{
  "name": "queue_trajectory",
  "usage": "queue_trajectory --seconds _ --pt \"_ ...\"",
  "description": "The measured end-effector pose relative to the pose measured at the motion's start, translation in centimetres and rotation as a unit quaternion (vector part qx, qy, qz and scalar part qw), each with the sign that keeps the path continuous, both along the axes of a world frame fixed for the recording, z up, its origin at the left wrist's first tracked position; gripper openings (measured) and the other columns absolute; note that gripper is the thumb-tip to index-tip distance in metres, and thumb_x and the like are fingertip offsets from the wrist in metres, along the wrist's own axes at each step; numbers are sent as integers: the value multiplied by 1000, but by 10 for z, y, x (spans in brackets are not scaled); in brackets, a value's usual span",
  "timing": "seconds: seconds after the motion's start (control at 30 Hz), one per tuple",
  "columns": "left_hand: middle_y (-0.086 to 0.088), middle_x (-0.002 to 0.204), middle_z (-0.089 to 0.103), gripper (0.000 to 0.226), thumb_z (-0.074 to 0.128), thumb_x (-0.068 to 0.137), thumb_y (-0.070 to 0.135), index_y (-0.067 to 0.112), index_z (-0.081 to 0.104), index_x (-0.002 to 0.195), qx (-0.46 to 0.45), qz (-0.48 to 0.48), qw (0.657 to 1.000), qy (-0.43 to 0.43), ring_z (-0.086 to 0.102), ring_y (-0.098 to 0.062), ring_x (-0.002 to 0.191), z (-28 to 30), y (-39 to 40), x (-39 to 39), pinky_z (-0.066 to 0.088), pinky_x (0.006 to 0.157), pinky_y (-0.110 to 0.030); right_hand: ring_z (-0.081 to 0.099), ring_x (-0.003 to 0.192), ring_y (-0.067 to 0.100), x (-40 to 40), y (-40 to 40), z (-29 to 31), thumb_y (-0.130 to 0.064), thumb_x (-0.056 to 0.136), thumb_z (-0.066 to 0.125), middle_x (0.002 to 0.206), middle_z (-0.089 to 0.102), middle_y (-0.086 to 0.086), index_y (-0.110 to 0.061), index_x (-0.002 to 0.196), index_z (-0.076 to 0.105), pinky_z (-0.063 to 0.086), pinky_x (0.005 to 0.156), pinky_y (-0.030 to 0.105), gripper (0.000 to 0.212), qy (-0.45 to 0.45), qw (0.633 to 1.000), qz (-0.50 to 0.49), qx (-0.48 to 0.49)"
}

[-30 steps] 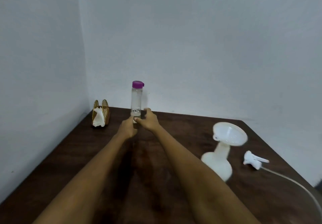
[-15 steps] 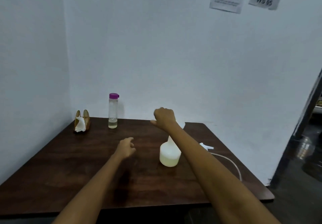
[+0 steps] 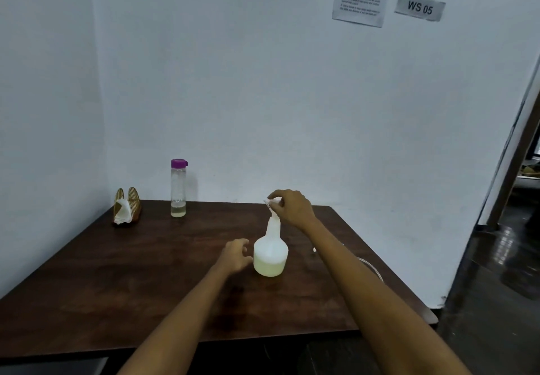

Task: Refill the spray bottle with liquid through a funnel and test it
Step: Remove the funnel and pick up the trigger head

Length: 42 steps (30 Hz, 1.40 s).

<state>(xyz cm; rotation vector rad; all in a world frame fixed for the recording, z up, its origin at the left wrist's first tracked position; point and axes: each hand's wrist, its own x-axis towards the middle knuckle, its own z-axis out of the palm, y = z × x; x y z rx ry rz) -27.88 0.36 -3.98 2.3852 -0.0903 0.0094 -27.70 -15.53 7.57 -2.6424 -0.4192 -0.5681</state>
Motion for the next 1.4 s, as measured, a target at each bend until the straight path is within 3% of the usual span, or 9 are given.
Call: queue_trajectory --seconds 0.2,0.4,0.53,0.6,0.87,1.0,1.13,1.33,1.4 --pt "-12 151 35 80 65 86 37 6 26 148 -13 -4 1000 -20 38 -28 137 1 -25 11 37 110 -41 61 63 20 12 -27 -4 -37 88 61 81 73 14 -13 76 56 48 67 30 27 47 973 -30 225" --pt "-13 147 41 78 68 84 36 4 32 145 -95 9 993 -72 39 -29 135 1 -46 29 37 109 -39 58 44 11 4 -22 4 -49 87 59 76 69 9 -12 78 48 37 40 15 39 192 944 -20 268" --pt "-7 116 63 46 69 84 28 7 56 122 -123 3 988 -97 59 -25 111 -3 -54 37 45 86 -25 56 32 6 10 -6 -3 -38 78 74 93 70 17 -3 115 41 35 32 10 61 266 924 -13 276" --pt "-7 119 63 48 69 83 34 8 58 121 -114 21 990 -86 58 -23 109 -7 -56 40 45 85 -25 56 32 4 16 -5 -1 -24 79 75 97 69 18 1 122 42 34 31 10 60 275 914 -10 297" --pt "-6 92 59 39 78 75 32 1 65 95 -99 38 993 -53 54 -17 87 0 -51 54 38 66 -25 55 41 12 24 -15 22 -16 91 56 68 64 6 -9 87 57 31 34 14 8 293 898 -24 328" --pt "-8 94 64 39 79 74 32 2 67 95 -101 30 994 -39 57 -21 93 2 -50 54 40 71 -27 50 43 14 25 -15 17 4 82 43 58 54 8 -6 66 50 30 34 15 21 250 905 -62 339" --pt "1 72 50 35 79 74 32 10 53 69 -98 33 994 -33 50 -18 82 3 -50 52 30 53 -23 48 44 15 29 -18 11 8 79 40 58 50 9 -1 77 54 33 37 19 17 221 886 -56 404" --pt "6 62 41 43 78 75 32 17 42 57 -98 32 994 -33 47 -18 78 5 -49 50 26 50 -20 50 44 14 30 -21 4 3 84 43 55 52 7 -1 97 64 35 38 19 25 217 894 -31 390" --pt "6 61 41 44 78 75 31 17 41 57 -100 34 994 -28 47 -17 77 5 -49 51 26 51 -20 50 42 13 30 -21 6 2 85 45 54 52 6 -2 89 65 35 37 18 21 215 906 -34 364"
